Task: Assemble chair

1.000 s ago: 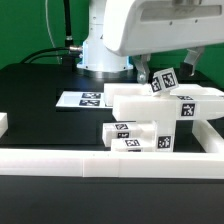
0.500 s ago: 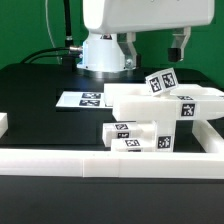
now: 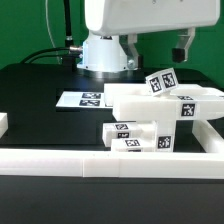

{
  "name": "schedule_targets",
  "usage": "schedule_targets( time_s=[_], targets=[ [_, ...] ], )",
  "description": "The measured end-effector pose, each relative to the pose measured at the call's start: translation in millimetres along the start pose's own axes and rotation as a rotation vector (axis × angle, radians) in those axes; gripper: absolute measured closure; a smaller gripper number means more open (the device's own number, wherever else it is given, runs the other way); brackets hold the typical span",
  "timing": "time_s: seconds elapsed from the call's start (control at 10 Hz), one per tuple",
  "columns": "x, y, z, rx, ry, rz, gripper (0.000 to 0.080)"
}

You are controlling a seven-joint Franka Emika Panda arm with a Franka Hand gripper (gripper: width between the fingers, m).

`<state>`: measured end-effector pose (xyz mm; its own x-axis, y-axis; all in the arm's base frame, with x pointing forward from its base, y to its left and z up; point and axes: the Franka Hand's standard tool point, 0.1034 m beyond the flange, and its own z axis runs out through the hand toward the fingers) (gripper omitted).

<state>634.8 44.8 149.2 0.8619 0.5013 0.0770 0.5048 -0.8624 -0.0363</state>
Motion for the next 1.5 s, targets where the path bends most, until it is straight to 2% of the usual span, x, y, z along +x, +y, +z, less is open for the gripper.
schedule_targets(
  time_s=[0.2,0.4,0.6,0.8,1.3,1.4,1.5],
  targets=[
    [-7.2,10.5,5.2,0.005,0.001,0.03,0.015],
    [-7.8,10.3,6.5,0.004,0.0,0.031,0.015],
    [-6.1,-2.1,13.1,0.009,-0.002,0.058,0.015],
    [-0.2,-10.9,11.3,0.009,-0.012,0.068,0.015],
    [2.4,-9.4,8.5,0.007,-0.009,0.068,0.015],
    [1.9,-9.1,9.7,0.005,-0.007,0.066,0.015],
    [1.8,-6.9,15.0,-0.02,0.024,0.039,0.015]
  ],
)
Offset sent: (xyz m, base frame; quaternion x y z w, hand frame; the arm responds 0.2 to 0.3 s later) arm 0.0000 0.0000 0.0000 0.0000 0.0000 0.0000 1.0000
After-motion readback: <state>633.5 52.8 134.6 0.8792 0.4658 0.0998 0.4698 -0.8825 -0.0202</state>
